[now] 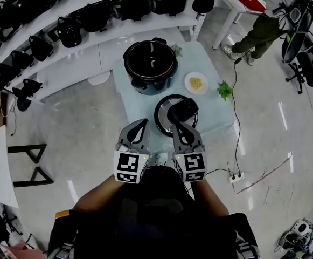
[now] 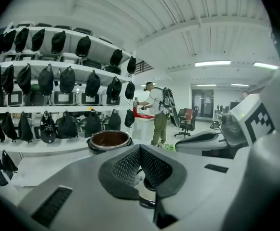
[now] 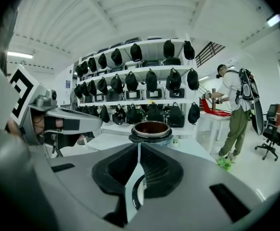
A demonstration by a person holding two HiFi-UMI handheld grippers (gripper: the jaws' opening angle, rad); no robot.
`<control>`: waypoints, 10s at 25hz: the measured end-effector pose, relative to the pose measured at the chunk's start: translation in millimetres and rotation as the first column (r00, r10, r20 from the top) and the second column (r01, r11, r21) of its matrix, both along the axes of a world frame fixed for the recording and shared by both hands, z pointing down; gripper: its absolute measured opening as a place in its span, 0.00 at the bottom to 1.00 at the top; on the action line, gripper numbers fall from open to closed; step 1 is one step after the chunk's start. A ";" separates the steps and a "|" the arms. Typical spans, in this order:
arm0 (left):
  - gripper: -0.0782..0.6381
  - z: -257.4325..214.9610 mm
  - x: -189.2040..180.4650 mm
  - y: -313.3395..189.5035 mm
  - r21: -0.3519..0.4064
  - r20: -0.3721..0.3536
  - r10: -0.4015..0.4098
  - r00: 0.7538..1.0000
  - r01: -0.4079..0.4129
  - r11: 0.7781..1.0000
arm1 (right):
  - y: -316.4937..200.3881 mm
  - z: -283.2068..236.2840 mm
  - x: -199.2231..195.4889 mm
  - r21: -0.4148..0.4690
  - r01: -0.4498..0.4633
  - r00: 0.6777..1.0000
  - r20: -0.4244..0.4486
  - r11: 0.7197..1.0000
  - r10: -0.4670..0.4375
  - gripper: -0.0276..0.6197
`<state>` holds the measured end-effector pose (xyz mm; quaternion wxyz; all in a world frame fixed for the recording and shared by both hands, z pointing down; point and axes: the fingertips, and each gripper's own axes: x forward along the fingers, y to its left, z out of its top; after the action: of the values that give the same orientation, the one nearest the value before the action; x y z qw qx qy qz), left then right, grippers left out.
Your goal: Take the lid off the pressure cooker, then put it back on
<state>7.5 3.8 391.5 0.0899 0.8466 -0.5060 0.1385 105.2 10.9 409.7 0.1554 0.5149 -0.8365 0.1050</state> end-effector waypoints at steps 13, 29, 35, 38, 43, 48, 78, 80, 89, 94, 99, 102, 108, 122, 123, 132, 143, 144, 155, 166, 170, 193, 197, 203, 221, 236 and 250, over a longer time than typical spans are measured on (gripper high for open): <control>0.12 -12.8 -53.5 95.3 0.011 -0.068 0.052 0.996 -0.052 0.999 | 91.9 -24.1 -55.2 0.011 -0.058 0.998 -0.019 0.998 0.059 0.09; 0.12 -23.8 -12.4 136.2 0.037 -0.056 0.021 0.998 -0.018 0.999 | 145.1 -36.3 -38.0 0.020 0.021 1.000 -0.002 1.000 -0.021 0.09; 0.12 -21.9 6.5 140.6 0.028 -0.035 0.021 0.999 -0.020 0.999 | 146.6 -33.0 -16.9 0.017 0.023 1.000 0.005 1.000 -0.023 0.09; 0.12 -21.9 12.6 141.7 0.028 -0.026 0.028 0.999 -0.028 0.999 | 147.9 -35.2 -14.5 0.022 0.030 1.000 0.001 0.999 -0.030 0.09; 0.12 -22.4 18.3 143.4 0.030 -0.018 0.047 0.999 -0.046 0.998 | 150.3 -33.3 -9.4 0.015 0.018 1.000 -0.002 1.000 -0.018 0.09; 0.12 -22.6 18.7 144.6 0.031 -0.015 0.061 0.998 -0.060 0.998 | 152.5 -33.9 -9.0 0.015 0.004 1.000 -0.007 1.000 -0.004 0.09; 0.12 -23.0 -44.0 147.6 0.042 -0.067 0.055 0.996 -0.053 0.998 | 148.5 -39.0 -50.4 0.036 -0.061 0.997 -0.053 0.998 0.062 0.09; 0.12 -19.5 -39.6 144.4 0.035 -0.068 0.051 0.996 -0.049 0.998 | 145.1 -36.4 -45.7 0.035 -0.054 0.997 -0.056 0.998 0.056 0.09; 0.12 -10.3 4.1 95.9 0.021 -0.066 -0.056 0.996 0.058 0.998 | 88.1 -16.3 2.7 0.019 0.043 0.997 -0.070 0.999 -0.041 0.09; 0.12 -11.1 39.3 67.0 0.033 -0.033 -0.115 0.993 0.116 0.993 | 45.9 -9.3 38.6 0.036 0.118 0.990 -0.075 0.992 -0.115 0.09; 0.12 -7.5 59.1 43.3 0.027 0.003 -0.191 0.982 0.191 0.981 | 12.4 5.1 57.7 0.031 0.191 0.980 -0.056 0.981 -0.189 0.09; 0.12 -3.5 66.4 34.8 0.015 0.019 -0.240 0.971 0.239 0.971 | -1.3 14.8 61.6 0.021 0.244 0.969 -0.045 0.969 -0.243 0.09; 0.12 9.9 72.6 32.3 -0.021 0.043 -0.324 0.945 0.325 0.946 | -16.9 36.9 67.5 -0.020 0.311 0.949 -0.041 0.950 -0.312 0.20; 0.12 86.6 48.2 -17.7 -0.130 0.069 -0.312 0.948 0.318 0.939 | -63.0 119.4 44.1 -0.166 0.278 0.953 -0.076 0.946 -0.293 0.42; 0.12 93.2 47.0 -22.0 -0.142 0.072 -0.305 0.949 0.313 0.939 | -66.5 127.9 43.1 -0.180 0.272 0.953 -0.082 0.945 -0.290 0.43; 0.12 139.3 33.1 -56.8 -0.213 0.115 -0.216 0.970 0.237 0.948 | -92.0 183.8 27.3 -0.250 0.224 0.961 -0.102 0.942 -0.255 0.48; 0.12 182.9 29.3 -84.3 -0.265 0.136 -0.162 0.977 0.193 0.945 | -106.2 226.0 20.3 -0.271 0.210 0.958 -0.132 0.939 -0.253 0.50; 0.12 184.8 29.9 -84.6 -0.268 0.135 -0.163 0.977 0.195 0.944 | -106.3 228.6 20.2 -0.274 0.208 0.959 -0.133 0.939 -0.252 0.50; 0.12 186.2 29.1 -83.2 -0.271 0.133 -0.161 0.978 0.192 0.943 | -106.5 245.2 21.2 -0.296 0.181 0.961 -0.151 0.938 -0.233 0.52; 0.12 142.9 23.0 -94.4 -0.207 0.106 -0.183 0.977 0.202 0.957 | -111.6 208.1 32.0 -0.333 0.172 0.974 -0.085 0.927 -0.212 0.50; 0.12 108.9 20.1 -102.0 -0.169 0.074 -0.196 0.978 0.206 0.964 | -115.8 155.0 40.2 -0.280 0.198 0.972 -0.067 0.939 -0.224 0.50; 0.12 -7.1 -88.3 -161.2 -0.012 0.041 -0.316 0.948 0.316 0.949 | -241.8 -27.2 -42.0 -0.067 0.496 0.855 -0.135 0.866 -0.501 0.50; 0.12 -9.5 -106.3 -171.6 -0.013 0.049 -0.332 0.942 0.333 0.943 | -268.4 -24.5 -70.1 -0.074 0.532 0.828 -0.159 0.843 -0.537 0.50; 0.12 1.3 -129.5 -179.4 -0.027 0.060 -0.358 0.932 0.360 0.932 | -301.3 -1.9 -98.6 -0.106 0.567 0.796 -0.185 0.817 -0.576 0.50; 0.12 13.7 -154.8 -201.0 -0.064 0.055 -0.357 0.932 0.360 0.931 | -327.7 24.8 -134.0 -0.173 0.680 0.695 -0.158 0.712 -0.702 0.50; 0.12 19.1 -147.6 -198.3 -0.068 0.032 -0.351 0.936 0.352 0.933 | -333.4 45.7 -132.9 -0.217 0.696 0.666 -0.161 0.685 -0.728 0.50; 0.12 17.3 -137.2 -203.2 -0.070 0.002 -0.331 0.944 0.330 0.941 | -338.4 43.4 -133.5 -0.181 0.590 0.770 -0.166 0.787 -0.616 0.50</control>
<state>-129.7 -199.4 408.8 0.1436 0.7466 -0.6354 0.1350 -28.3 -327.5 453.0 0.3012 0.2169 -0.9276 0.0423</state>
